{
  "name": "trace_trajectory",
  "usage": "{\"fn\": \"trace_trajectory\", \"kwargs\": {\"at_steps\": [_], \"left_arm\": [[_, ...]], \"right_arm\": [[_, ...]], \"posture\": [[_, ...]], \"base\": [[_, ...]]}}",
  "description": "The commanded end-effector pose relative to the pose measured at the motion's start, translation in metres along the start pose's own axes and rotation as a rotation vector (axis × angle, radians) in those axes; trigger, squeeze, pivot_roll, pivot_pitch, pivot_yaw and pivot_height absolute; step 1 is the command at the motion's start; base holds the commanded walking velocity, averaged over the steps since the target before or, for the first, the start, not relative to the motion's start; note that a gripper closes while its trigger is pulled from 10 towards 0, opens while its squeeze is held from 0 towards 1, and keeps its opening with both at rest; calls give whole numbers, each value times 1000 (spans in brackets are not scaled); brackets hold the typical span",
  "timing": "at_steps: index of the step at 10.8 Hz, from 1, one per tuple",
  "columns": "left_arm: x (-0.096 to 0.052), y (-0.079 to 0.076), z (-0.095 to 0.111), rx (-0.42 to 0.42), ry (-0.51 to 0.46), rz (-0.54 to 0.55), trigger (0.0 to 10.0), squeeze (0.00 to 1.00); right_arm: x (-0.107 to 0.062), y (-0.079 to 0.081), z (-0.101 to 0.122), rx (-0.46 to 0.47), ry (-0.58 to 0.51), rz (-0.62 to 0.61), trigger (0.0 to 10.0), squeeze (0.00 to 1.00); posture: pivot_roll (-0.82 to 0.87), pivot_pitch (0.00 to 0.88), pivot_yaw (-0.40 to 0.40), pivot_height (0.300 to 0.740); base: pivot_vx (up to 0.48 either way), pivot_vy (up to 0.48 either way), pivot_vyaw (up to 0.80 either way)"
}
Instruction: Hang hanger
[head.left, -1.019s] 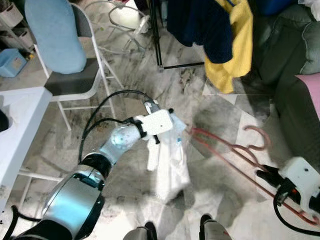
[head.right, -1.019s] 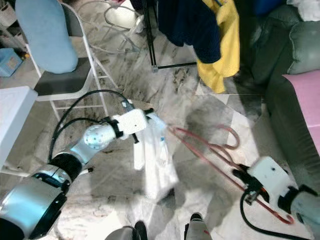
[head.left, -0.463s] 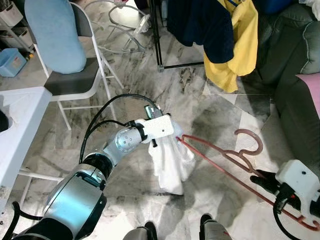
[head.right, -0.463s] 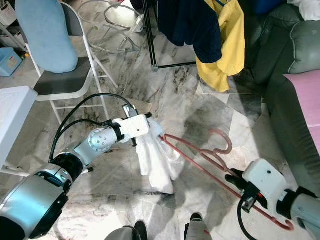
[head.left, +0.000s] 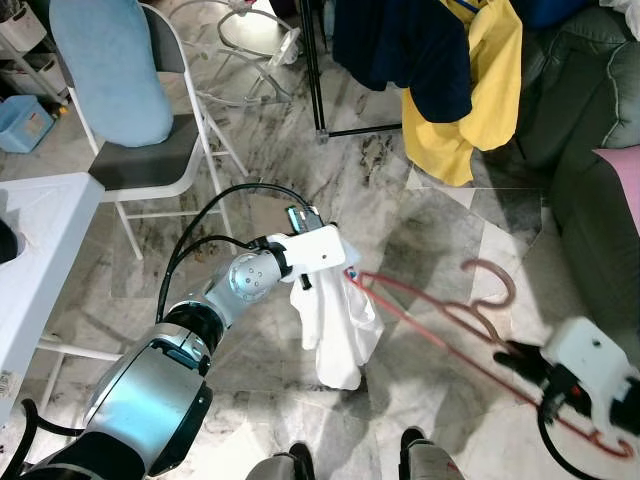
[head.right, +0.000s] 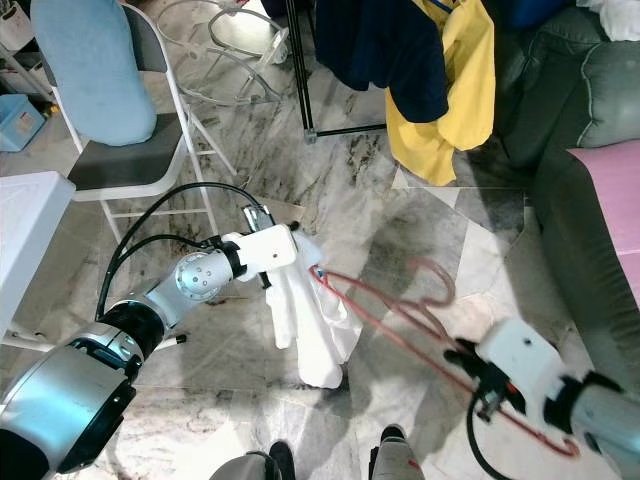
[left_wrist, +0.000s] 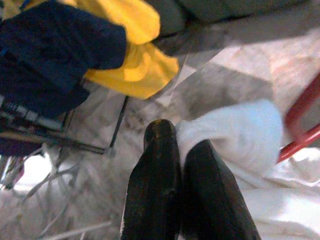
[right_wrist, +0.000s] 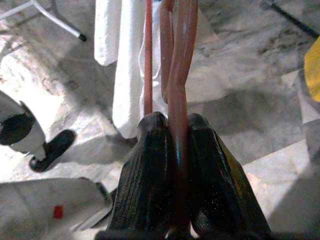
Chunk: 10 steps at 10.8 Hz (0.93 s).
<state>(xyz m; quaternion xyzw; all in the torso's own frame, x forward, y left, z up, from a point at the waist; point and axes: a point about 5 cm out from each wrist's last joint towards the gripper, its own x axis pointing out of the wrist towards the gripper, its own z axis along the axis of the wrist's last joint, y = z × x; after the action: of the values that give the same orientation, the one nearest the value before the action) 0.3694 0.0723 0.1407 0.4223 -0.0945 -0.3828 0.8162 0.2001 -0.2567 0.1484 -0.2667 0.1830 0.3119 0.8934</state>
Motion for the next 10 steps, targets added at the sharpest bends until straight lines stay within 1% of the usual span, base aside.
{"fn": "trace_trajectory", "kwargs": {"at_steps": [1, 4, 5, 6, 8, 9, 10], "left_arm": [[-4, 2, -3, -8, -10, 5, 10000, 0], [-5, 5, 2, -15, -61, -9, 10000, 0], [-7, 4, 0, -7, -50, -10, 10000, 0], [-7, 4, -1, -16, -54, -21, 10000, 0], [-8, 1, -4, 12, -31, -43, 10000, 0], [-8, -1, -2, 0, -48, -55, 10000, 0], [-6, -1, 2, -21, -82, -70, 10000, 0]], "right_arm": [[4, 5, 1, -3, -12, 17, 10000, 0], [10, 2, 4, -20, -22, 8, 10000, 0], [10, 0, 4, -26, -22, 8, 10000, 0], [10, -1, 5, -39, -19, 3, 10000, 0], [11, -5, 8, -53, -36, -21, 10000, 0], [11, -13, 11, -70, -54, -76, 10000, 0], [14, -12, 10, -70, -61, -77, 10000, 0]], "posture": [[-266, 237, 192, 740], [-255, 235, 188, 740], [-255, 235, 187, 740], [-257, 234, 187, 740], [-259, 234, 186, 740], [-261, 234, 186, 740], [-260, 234, 186, 740]], "base": [[0, 0, 0], [0, 0, 0], [0, 0, 0], [0, 0, 0], [0, 0, 0], [0, 0, 0], [0, 0, 0]]}}
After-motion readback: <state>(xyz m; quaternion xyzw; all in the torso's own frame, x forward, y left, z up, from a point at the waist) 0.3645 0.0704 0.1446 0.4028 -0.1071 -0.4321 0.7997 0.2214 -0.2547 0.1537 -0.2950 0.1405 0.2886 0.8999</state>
